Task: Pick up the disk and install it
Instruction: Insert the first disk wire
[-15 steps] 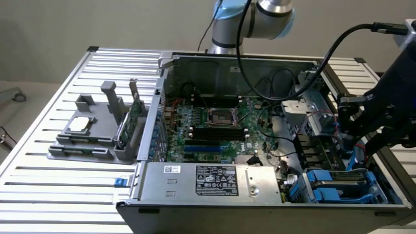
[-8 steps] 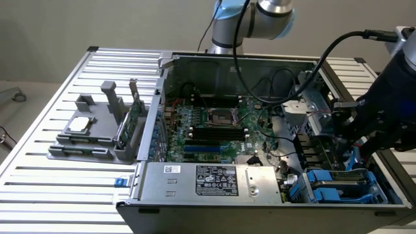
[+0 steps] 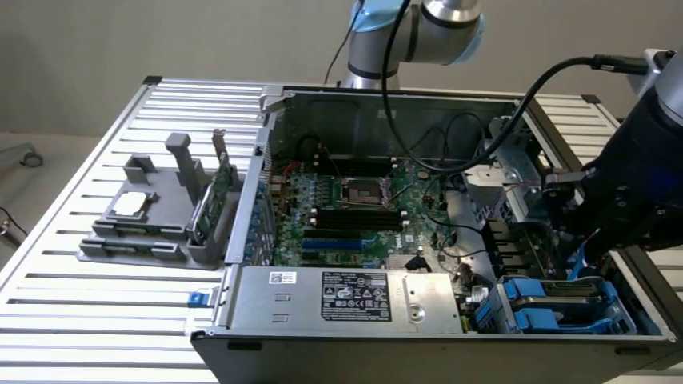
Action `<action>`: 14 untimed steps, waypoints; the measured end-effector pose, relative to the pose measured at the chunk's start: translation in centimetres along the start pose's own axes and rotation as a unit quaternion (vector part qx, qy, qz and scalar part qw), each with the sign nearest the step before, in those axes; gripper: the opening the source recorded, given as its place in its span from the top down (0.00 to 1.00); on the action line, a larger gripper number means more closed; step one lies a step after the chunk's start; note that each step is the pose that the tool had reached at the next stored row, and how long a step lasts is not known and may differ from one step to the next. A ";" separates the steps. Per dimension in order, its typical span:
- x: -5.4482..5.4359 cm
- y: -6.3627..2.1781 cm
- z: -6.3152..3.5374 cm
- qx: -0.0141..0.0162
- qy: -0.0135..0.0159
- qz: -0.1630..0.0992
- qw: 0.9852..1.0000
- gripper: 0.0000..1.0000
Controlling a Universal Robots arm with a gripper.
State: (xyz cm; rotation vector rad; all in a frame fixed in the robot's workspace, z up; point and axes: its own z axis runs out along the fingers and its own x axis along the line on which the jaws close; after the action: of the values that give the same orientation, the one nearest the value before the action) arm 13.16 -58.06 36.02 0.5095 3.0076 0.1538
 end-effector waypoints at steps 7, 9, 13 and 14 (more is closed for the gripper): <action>0.1 0.08 0.38 0.004 -0.007 -0.001 1.000 0.70; 0.2 0.19 0.52 0.004 -0.010 -0.001 1.000 0.70; 0.5 0.28 0.63 0.011 -0.015 -0.003 1.000 0.70; 0.6 0.28 0.65 0.013 -0.017 -0.003 1.000 0.70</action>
State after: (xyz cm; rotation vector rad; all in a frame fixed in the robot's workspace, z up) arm 12.79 -57.56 35.36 0.5007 2.9820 0.1058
